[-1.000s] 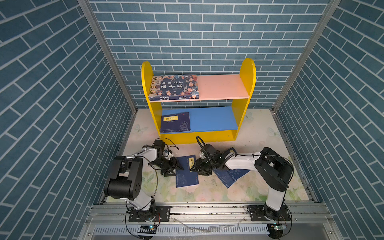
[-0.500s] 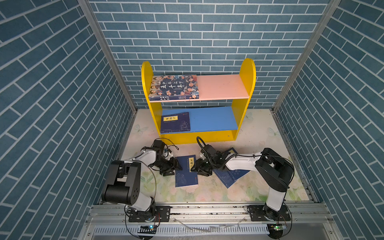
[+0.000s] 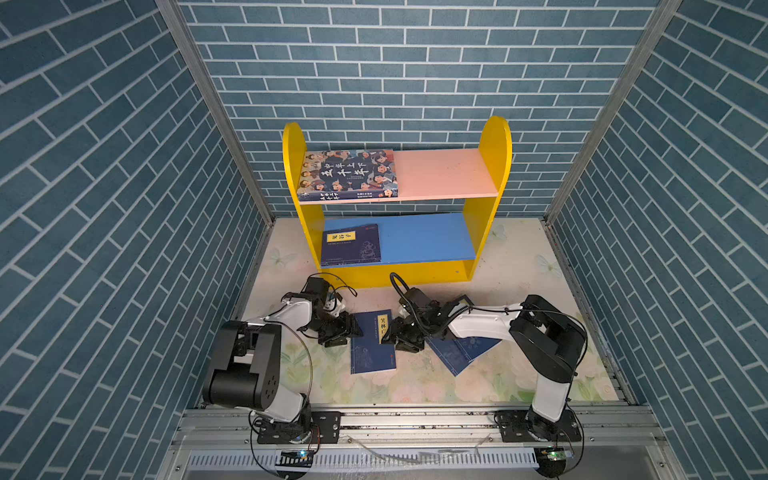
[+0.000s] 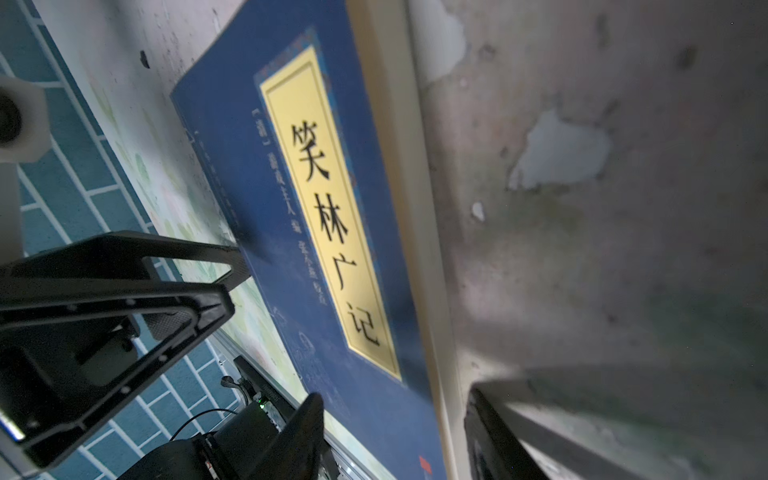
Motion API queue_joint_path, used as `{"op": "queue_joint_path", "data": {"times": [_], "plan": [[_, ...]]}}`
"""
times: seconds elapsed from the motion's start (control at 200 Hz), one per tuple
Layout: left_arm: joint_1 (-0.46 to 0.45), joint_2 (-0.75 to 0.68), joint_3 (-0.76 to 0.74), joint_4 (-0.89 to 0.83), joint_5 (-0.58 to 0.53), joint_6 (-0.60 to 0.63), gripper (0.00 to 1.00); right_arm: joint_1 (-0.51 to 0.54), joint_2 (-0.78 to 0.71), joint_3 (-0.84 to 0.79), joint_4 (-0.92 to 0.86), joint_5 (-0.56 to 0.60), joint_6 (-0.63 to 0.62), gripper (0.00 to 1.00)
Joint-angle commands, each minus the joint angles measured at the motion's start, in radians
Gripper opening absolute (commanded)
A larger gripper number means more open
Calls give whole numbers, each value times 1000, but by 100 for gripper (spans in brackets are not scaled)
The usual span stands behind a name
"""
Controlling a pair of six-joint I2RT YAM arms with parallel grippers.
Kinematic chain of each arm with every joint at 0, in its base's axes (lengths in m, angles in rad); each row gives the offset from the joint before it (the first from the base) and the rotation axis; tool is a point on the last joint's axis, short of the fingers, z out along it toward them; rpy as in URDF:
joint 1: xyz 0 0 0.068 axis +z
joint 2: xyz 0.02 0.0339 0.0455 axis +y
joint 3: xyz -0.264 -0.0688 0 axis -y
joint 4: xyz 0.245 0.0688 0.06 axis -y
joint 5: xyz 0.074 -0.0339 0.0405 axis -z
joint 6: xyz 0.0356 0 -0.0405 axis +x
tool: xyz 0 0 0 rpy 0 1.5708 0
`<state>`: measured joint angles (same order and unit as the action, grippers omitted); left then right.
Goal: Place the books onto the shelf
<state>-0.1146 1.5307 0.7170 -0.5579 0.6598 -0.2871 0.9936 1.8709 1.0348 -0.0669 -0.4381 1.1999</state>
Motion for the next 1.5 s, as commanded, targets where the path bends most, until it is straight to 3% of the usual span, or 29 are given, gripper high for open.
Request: {"op": "queue_joint_path", "data": {"times": [0.0,0.195,0.525,0.98,1.496], "plan": [[-10,103,-47,42,-9,2,63,7,108,-58,-132,39,14,56],[-7,140,-41,85,96,-8,62,6,133,-47,-126,21,12,56],[14,3,-97,185,258,-59,57,7,149,-49,-122,29,15,56],[16,-18,-98,234,431,-102,55,4,157,-41,-163,53,14,57],[59,-25,-54,104,480,-55,51,-6,147,-41,-192,70,12,57]]}}
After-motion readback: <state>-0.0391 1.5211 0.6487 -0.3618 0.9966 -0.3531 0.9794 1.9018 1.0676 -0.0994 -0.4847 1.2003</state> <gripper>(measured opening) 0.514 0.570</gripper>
